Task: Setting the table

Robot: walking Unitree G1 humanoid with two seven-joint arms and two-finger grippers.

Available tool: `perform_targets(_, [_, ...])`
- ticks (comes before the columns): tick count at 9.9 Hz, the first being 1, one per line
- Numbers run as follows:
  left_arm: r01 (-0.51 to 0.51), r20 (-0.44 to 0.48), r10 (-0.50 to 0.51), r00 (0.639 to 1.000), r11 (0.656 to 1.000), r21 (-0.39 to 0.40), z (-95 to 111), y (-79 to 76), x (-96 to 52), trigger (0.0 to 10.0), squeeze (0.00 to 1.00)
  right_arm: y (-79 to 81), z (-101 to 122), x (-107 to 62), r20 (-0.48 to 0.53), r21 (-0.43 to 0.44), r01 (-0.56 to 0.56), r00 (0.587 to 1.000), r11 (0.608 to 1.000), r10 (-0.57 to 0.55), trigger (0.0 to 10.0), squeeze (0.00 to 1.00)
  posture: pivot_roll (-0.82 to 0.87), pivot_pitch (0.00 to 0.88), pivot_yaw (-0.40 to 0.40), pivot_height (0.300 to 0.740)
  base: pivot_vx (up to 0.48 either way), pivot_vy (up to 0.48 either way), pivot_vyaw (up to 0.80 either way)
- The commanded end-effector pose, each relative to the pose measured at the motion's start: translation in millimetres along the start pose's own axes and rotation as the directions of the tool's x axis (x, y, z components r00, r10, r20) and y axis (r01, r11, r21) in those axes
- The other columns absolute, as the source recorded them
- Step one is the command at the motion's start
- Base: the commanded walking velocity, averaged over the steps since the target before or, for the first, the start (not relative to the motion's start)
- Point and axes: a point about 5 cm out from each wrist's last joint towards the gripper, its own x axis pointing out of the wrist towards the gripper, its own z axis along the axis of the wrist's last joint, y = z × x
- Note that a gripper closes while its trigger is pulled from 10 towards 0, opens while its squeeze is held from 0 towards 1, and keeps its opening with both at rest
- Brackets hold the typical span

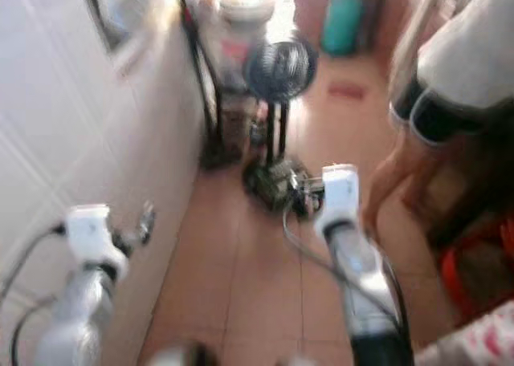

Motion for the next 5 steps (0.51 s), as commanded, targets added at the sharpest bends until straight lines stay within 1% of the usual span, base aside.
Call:
perform_targets(1, [-0.003, 0.031, 0.002, 1.000, 1.000, 0.021, 7.2, 4.0, 1.9, 10.0, 0.00, 2.8, 6.6, 3.3, 0.024, 0.005, -0.002, 1.000, 1.000, 0.002, 10.0, 0.00, 0.07, 0.000, 0.030, 0.740, 0.000, 0.000, 0.00])
perform_targets(2, [0.007, 0.033, -0.008, 0.999, 1.000, 0.021, 8.1, 3.8, 2.4, 10.0, 0.00, 2.9, 6.5, 4.2, 0.023, 0.004, 0.001, 1.000, 1.000, -0.001, 10.0, 0.00, 0.08, 0.000, 0.030, 0.740, 0.000, 0.000, 0.00])
perform_targets(3, [0.015, 0.036, -0.015, 0.999, 1.000, -0.001, 8.8, 3.0, 2.7, 10.0, 0.00, 2.4, 6.2, 5.2, 0.021, 0.002, 0.005, 1.000, 1.000, -0.005, 10.0, 0.00, 0.08, 0.000, 0.030, 0.740, 0.000, 0.000, 0.00])
perform_targets(4, [0.015, 0.040, -0.015, 0.999, 1.000, -0.001, 10.3, 3.2, 2.8, 10.0, 0.00, 2.2, 6.8, 6.9, 0.021, 0.001, 0.007, 1.000, 1.000, -0.007, 10.0, 0.00, 0.08, 0.000, 0.036, 0.740, 0.000, 0.000, 0.00])
perform_targets(5, [0.023, 0.041, -0.022, 0.999, 1.000, -0.019, 10.7, 2.9, 2.5, 10.0, 0.00, 2.2, 7.8, 8.2, 0.023, -0.002, 0.008, 1.000, 1.000, -0.008, 10.0, 0.00, 0.08, 0.000, 0.039, 0.740, 0.000, 0.000, -0.80])
